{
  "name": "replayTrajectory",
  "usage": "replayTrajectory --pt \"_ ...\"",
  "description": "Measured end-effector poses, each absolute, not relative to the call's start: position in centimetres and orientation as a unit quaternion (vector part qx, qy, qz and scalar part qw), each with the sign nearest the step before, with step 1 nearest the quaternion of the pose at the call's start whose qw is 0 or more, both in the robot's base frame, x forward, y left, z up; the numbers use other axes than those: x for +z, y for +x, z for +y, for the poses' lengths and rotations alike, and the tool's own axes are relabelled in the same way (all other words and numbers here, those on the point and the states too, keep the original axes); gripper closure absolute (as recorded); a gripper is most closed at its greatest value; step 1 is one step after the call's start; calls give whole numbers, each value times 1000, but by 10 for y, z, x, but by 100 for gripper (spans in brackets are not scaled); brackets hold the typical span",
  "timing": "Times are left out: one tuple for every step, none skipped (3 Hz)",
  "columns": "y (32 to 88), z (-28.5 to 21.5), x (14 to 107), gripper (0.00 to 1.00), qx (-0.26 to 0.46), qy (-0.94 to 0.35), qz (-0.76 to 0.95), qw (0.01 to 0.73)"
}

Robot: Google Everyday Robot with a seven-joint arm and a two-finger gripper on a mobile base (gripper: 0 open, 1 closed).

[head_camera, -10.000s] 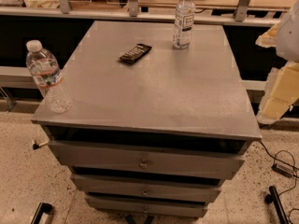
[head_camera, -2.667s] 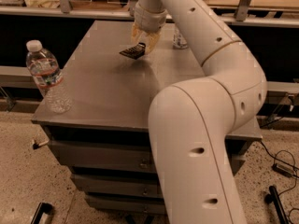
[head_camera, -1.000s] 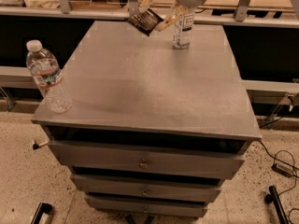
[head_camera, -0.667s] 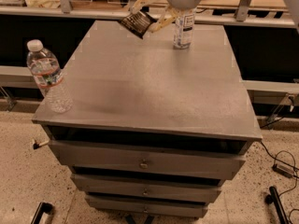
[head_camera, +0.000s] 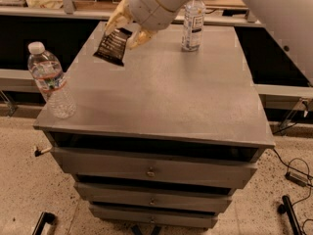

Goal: Move rxbar chocolate near water bottle

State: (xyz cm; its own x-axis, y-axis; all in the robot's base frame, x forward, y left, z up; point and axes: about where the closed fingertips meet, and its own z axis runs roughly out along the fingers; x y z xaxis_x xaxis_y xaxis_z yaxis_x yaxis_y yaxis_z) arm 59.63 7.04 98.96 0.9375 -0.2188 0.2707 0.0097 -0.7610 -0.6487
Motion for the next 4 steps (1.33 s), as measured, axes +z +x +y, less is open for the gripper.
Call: replayTrajectory --pt "594 88 970 100 -191 -933 21 304" --pt "593 99 949 100 -184 -941 -3 284" --pt "587 110 934 100 -151 -941 -13 302" --pt "574 134 915 100 -125 -943 -46 305"
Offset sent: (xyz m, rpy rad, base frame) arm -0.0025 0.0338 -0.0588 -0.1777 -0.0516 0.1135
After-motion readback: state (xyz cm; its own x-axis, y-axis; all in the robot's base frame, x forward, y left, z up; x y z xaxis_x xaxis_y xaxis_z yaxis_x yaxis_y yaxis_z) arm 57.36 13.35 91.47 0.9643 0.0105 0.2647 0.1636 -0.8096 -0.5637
